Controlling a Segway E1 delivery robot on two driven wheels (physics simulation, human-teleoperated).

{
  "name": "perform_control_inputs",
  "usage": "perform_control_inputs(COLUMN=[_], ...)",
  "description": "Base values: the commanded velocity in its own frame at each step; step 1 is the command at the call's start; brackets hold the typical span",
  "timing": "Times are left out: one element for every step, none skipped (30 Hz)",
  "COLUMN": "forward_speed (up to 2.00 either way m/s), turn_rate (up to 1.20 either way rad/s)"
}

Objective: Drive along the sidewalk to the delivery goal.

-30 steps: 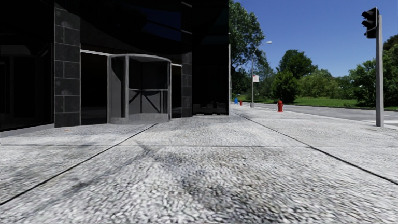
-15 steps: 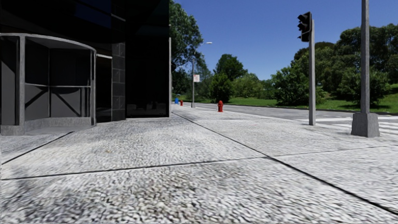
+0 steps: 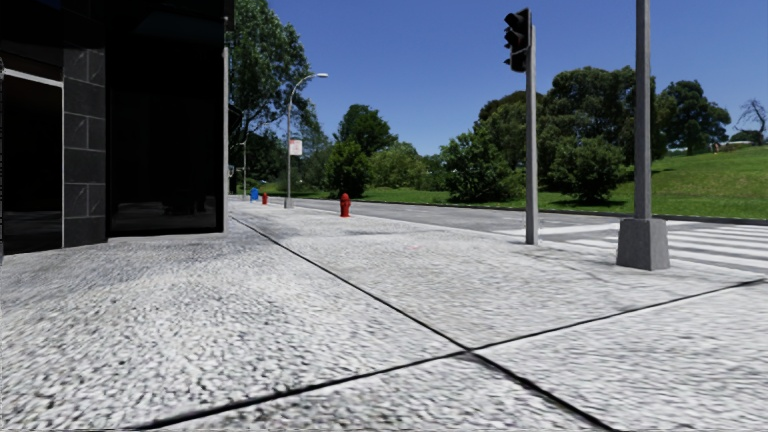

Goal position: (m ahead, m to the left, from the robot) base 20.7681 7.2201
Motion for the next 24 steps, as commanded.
perform_control_inputs(forward_speed=[2.00,2.00,2.00,2.00,2.00,2.00,2.00,2.00,2.00,2.00,2.00,2.00,2.00,2.00,2.00,2.00,2.00,2.00,2.00,2.00,2.00,2.00,2.00,2.00], turn_rate=[0.00,0.00,0.00,0.00,0.00,0.00,0.00,0.00,0.00,0.00,0.00,0.00,0.00,0.00,0.00,0.00,0.00,0.00,0.00,0.00,0.00,0.00,0.00,0.00])
